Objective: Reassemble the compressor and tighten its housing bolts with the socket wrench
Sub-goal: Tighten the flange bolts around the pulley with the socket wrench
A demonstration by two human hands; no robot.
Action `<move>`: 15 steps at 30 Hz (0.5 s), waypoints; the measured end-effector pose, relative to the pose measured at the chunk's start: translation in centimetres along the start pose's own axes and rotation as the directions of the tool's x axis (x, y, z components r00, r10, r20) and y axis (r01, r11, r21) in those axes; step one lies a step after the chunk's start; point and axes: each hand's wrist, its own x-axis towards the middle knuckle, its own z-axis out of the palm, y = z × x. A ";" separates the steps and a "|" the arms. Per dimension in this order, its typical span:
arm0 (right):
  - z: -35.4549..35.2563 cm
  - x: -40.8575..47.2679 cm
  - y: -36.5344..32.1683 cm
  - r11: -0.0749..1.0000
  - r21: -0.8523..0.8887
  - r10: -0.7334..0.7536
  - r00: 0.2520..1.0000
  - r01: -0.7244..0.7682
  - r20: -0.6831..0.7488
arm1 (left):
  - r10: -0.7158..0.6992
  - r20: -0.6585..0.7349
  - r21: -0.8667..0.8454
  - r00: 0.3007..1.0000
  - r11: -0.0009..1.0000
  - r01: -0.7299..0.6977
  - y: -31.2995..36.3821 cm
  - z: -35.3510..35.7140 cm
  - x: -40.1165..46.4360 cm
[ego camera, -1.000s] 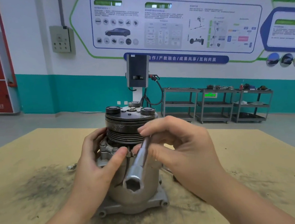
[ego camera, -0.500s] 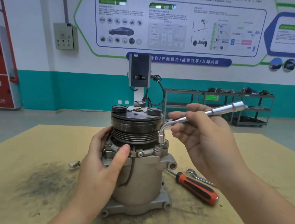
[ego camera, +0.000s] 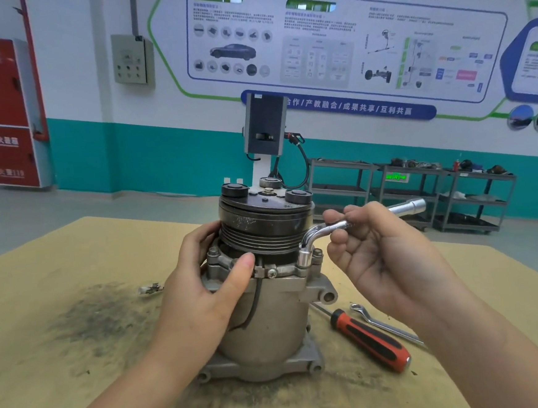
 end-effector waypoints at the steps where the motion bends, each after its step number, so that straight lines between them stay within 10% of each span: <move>1: -0.1 0.1 0.2 0.999 0.044 0.014 1.000 -0.013 -0.018 | 0.001 -0.001 0.002 1.000 1.000 -0.001 0.0 0.0 0.0; 10: 0.0 -0.5 2.0 0.967 -0.016 -0.255 0.965 0.255 -0.062 | 0.024 -0.003 0.047 1.000 0.999 -0.024 0.0 0.0 0.1; 15: -0.1 -2.0 4.3 0.640 -0.347 -0.676 0.717 0.686 0.170 | 0.038 0.003 0.056 0.999 0.998 -0.038 -0.2 0.0 0.2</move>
